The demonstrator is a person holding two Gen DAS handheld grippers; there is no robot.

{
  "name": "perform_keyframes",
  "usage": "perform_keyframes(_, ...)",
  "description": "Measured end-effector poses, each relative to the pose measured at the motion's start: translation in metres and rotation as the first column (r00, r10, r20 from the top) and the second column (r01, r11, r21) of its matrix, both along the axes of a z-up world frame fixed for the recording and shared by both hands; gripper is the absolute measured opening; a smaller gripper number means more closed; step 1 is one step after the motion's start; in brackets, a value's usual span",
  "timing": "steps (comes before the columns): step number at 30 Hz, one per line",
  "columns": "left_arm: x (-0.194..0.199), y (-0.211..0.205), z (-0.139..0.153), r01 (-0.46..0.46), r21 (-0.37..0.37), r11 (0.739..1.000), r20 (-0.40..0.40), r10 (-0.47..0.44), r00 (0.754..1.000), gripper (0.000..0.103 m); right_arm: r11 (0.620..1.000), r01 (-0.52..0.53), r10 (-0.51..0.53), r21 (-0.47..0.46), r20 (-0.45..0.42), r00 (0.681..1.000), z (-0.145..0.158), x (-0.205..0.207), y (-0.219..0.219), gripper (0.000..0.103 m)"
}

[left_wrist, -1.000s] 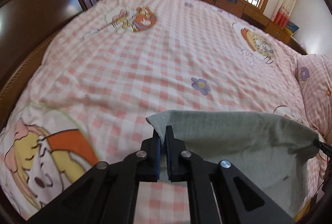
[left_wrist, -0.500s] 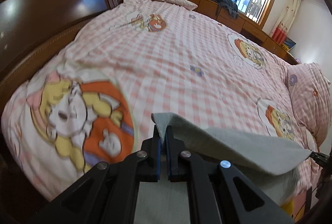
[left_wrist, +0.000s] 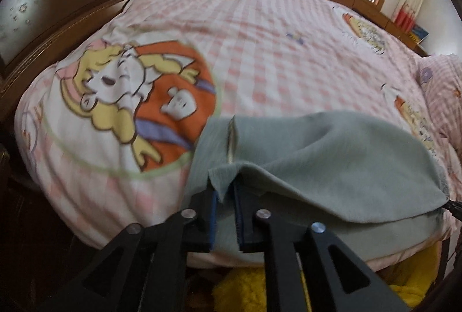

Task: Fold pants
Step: 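Lift the waistband with both grippers and fold it toward the leg hems, then open both grippers and release the folded waistband onto the pants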

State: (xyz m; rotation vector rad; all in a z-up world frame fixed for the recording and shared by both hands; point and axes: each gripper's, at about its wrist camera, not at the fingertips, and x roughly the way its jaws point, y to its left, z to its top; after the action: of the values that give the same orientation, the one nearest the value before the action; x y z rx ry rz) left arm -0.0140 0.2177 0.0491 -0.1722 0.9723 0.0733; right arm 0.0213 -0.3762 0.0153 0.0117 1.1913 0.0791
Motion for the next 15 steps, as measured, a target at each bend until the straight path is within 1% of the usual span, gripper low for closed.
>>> perform_keyframes(1,-0.002,0.001,-0.001,-0.004,0.001,1.0,-0.005,0.004,1.0,0.016,1.0,0.001,-0.001,-0.001,0.003,1.0,0.002,-0.003,-0.001,0.027)
perform_keyframes(2,-0.003,0.002,-0.002,-0.007,0.003,1.0,-0.009,0.007,1.0,0.021,1.0,0.002,-0.002,-0.002,0.005,1.0,0.004,-0.005,-0.002,0.029)
perform_keyframes(3,-0.007,0.002,-0.003,-0.012,0.01,1.0,-0.013,0.012,1.0,0.028,1.0,0.004,-0.004,-0.002,0.004,1.0,0.006,-0.007,-0.002,0.03)
perform_keyframes(5,-0.012,0.002,-0.004,-0.019,0.021,1.0,-0.019,0.019,1.0,0.037,1.0,0.018,-0.018,0.005,-0.002,1.0,0.01,-0.013,-0.006,0.032)
perform_keyframes(6,-0.017,0.002,-0.004,-0.023,0.023,0.999,-0.022,0.024,0.999,0.038,1.0,0.028,-0.028,-0.004,-0.003,1.0,0.012,-0.015,-0.007,0.039)
perform_keyframes(7,-0.019,0.003,-0.004,-0.025,0.018,1.0,-0.023,0.026,0.999,0.038,0.998,0.046,-0.046,-0.032,0.005,0.999,0.015,-0.019,-0.009,0.044)
perform_keyframes(8,-0.022,0.003,-0.003,-0.028,0.004,1.0,-0.023,0.028,0.999,0.038,0.997,0.059,-0.059,-0.053,0.016,0.998,0.018,-0.022,-0.011,0.052)
perform_keyframes(10,-0.03,0.002,0.0,-0.035,-0.04,0.999,-0.018,0.034,0.999,0.038,0.994,0.09,-0.088,-0.061,0.033,0.996,0.026,-0.029,-0.018,0.053)
perform_keyframes(12,-0.036,-0.001,0.004,-0.032,-0.09,0.995,-0.009,0.031,0.999,0.039,0.992,0.126,-0.125,-0.014,0.035,0.992,0.032,-0.034,-0.026,0.053)
perform_keyframes(15,-0.04,-0.011,0.009,-0.021,-0.135,0.991,0.003,0.021,1.0,0.042,0.978,0.183,-0.186,0.102,0.023,0.982,0.038,-0.04,-0.031,0.053)
